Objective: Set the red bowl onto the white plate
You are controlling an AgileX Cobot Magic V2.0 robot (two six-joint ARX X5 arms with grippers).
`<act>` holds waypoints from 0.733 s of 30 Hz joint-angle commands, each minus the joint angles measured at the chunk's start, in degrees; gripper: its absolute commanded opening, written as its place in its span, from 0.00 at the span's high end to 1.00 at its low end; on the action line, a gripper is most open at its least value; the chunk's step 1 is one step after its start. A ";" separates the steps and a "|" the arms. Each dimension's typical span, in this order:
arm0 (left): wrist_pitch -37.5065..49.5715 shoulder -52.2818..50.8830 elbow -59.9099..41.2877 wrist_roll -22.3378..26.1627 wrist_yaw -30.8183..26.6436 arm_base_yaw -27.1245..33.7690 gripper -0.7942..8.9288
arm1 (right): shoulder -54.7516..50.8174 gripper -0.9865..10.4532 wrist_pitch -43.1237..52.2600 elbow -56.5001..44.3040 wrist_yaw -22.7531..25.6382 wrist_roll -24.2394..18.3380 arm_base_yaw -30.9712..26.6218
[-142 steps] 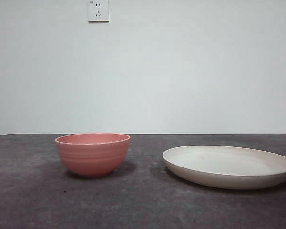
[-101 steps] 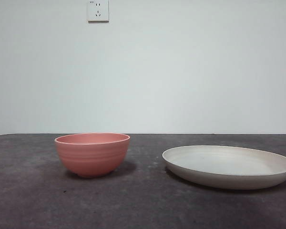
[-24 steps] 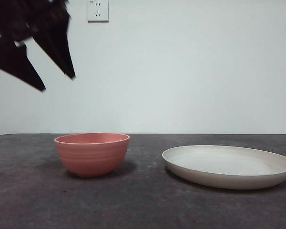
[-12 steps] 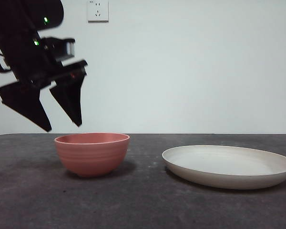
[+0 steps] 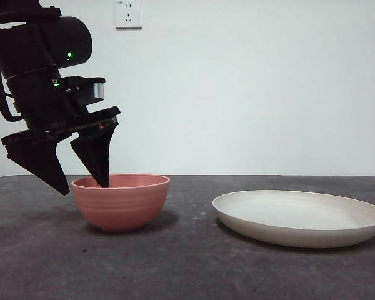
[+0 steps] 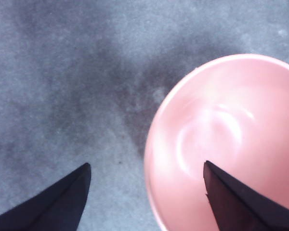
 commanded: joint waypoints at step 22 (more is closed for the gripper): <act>-0.52 0.81 1.14 -0.26 0.11 -0.26 0.91 | 0.42 0.62 0.37 1.05 -0.20 -0.37 0.22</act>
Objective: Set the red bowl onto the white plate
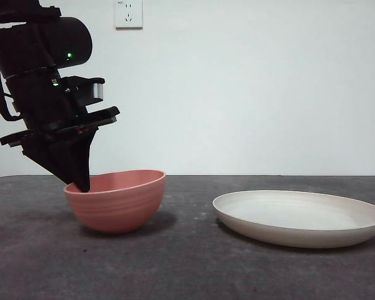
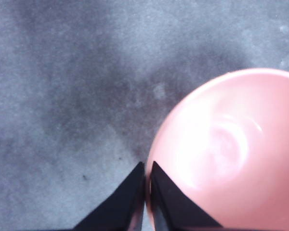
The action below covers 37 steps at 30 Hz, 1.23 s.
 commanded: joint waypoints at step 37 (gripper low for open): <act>0.72 10.97 24.76 -7.67 1.01 -19.34 0.91 | 0.42 0.62 0.42 4.00 0.44 1.97 0.22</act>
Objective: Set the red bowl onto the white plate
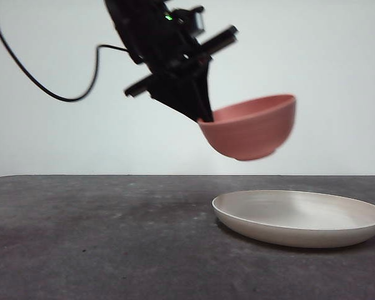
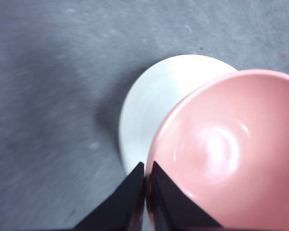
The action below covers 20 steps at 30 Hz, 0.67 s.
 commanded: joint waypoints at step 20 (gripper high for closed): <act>0.94 17.09 8.59 -0.35 -0.11 -5.35 0.88 | 0.28 0.62 -2.69 7.48 1.97 0.74 0.22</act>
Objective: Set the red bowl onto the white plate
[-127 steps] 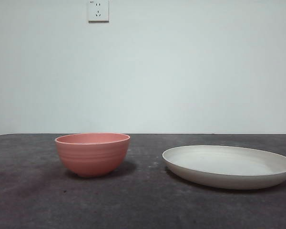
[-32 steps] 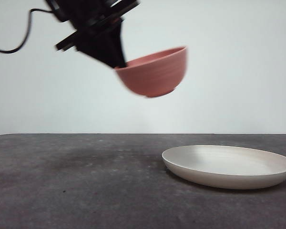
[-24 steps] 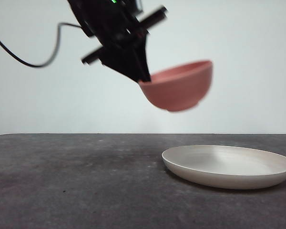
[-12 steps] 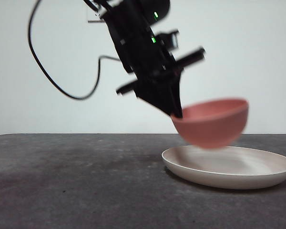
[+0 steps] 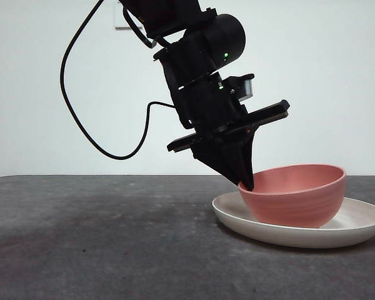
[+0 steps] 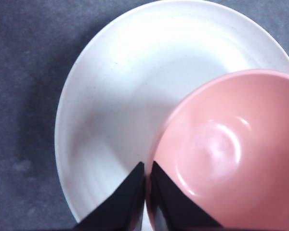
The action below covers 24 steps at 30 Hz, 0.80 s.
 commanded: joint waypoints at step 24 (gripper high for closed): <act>-6.82 -28.94 0.50 1.95 -0.04 4.61 0.62 | 0.37 0.62 -0.66 1.18 2.69 0.22 0.22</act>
